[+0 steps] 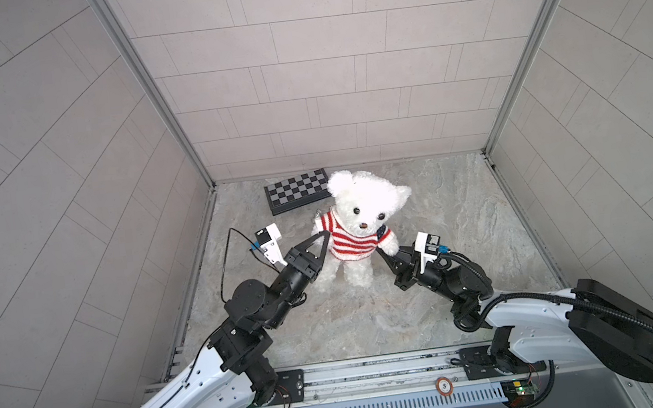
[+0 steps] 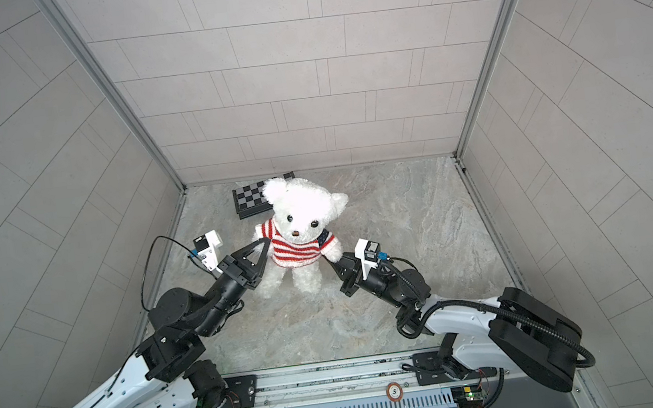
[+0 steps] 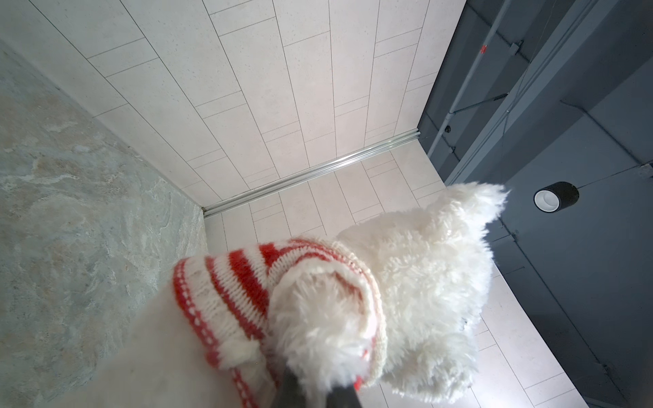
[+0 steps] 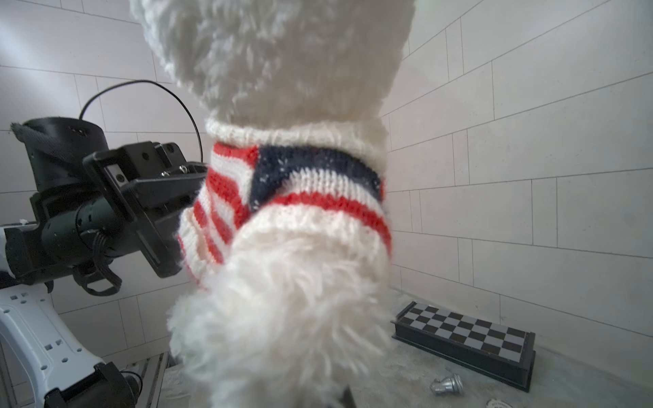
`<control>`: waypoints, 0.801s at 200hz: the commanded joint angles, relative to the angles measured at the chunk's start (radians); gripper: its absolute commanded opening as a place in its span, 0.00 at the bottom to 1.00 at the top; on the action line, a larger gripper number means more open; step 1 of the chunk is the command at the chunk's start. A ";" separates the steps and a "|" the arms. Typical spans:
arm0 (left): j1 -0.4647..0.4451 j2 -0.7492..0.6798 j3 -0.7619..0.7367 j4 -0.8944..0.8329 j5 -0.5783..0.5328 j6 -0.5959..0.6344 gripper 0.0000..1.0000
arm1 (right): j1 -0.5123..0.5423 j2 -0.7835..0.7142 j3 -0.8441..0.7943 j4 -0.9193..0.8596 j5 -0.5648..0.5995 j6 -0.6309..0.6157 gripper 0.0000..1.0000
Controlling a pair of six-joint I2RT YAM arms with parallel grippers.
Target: Dress the teddy bear
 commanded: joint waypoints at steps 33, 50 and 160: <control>0.004 -0.016 -0.009 0.118 0.007 -0.006 0.00 | 0.003 -0.013 -0.057 0.032 0.021 -0.052 0.00; 0.003 -0.016 -0.014 0.119 0.006 -0.010 0.00 | 0.003 -0.021 -0.041 0.032 -0.024 -0.054 0.00; 0.008 -0.049 0.174 -0.429 -0.001 0.502 0.00 | 0.005 -0.612 0.124 -1.001 0.046 -0.029 0.72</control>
